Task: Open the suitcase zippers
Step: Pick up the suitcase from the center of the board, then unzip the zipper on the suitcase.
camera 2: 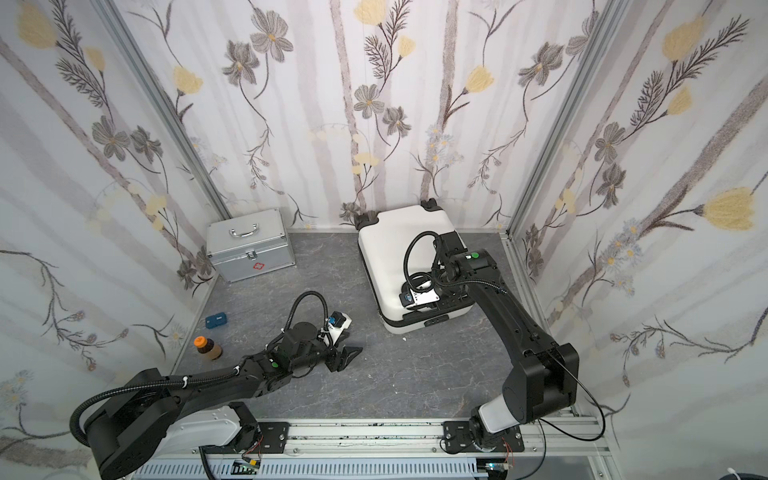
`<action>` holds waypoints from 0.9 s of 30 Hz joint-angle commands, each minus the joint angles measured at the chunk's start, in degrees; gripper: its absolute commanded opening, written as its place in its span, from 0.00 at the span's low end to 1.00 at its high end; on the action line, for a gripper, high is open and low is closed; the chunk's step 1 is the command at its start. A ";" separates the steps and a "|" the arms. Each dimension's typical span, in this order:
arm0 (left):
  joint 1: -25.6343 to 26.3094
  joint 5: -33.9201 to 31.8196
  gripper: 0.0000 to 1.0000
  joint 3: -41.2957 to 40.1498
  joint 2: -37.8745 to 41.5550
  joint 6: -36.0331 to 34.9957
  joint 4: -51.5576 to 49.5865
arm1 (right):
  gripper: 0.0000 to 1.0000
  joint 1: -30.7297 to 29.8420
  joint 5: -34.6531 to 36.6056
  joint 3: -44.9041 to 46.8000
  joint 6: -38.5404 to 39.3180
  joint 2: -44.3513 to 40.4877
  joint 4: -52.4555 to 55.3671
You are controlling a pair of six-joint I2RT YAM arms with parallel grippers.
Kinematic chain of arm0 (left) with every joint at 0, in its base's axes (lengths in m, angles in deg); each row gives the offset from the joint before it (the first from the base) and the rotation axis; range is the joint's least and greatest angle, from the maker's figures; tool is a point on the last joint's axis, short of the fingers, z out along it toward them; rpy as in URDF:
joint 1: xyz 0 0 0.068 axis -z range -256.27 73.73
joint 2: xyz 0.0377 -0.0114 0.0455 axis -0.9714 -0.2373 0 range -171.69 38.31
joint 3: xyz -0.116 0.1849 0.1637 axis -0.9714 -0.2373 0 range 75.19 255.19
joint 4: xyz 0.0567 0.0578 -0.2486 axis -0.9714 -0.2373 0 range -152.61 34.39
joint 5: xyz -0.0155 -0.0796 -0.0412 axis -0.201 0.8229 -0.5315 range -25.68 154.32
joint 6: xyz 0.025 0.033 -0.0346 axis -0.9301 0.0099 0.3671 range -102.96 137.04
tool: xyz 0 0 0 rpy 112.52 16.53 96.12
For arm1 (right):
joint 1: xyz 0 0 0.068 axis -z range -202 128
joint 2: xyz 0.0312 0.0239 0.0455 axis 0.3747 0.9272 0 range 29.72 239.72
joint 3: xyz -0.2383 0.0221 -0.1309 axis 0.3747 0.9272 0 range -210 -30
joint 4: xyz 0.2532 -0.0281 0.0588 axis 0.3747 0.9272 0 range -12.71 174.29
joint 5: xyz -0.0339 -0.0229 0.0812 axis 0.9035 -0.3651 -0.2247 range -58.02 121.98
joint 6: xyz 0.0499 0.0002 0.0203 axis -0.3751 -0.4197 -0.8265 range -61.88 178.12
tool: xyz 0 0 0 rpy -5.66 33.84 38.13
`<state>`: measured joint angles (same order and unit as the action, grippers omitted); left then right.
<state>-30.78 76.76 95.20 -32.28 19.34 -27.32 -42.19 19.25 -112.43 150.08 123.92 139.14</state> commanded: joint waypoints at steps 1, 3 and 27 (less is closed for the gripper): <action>-0.06 0.90 0.60 1.14 -1.39 -4.88 8.22 | 0.02 -0.38 -10.16 -1.46 3.13 -2.32 -4.24; -0.12 4.24 0.58 2.39 -4.53 -6.15 9.60 | 0.01 -0.36 -13.06 -1.16 2.10 -4.89 -3.97; 3.49 2.76 0.40 -2.93 1.84 -6.71 15.15 | 0.00 -2.14 -15.48 -1.59 -3.83 -5.60 -6.64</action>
<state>-27.26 81.64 92.19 -29.46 12.35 -14.33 -44.13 10.73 -112.52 145.64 118.80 144.97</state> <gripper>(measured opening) 0.405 0.310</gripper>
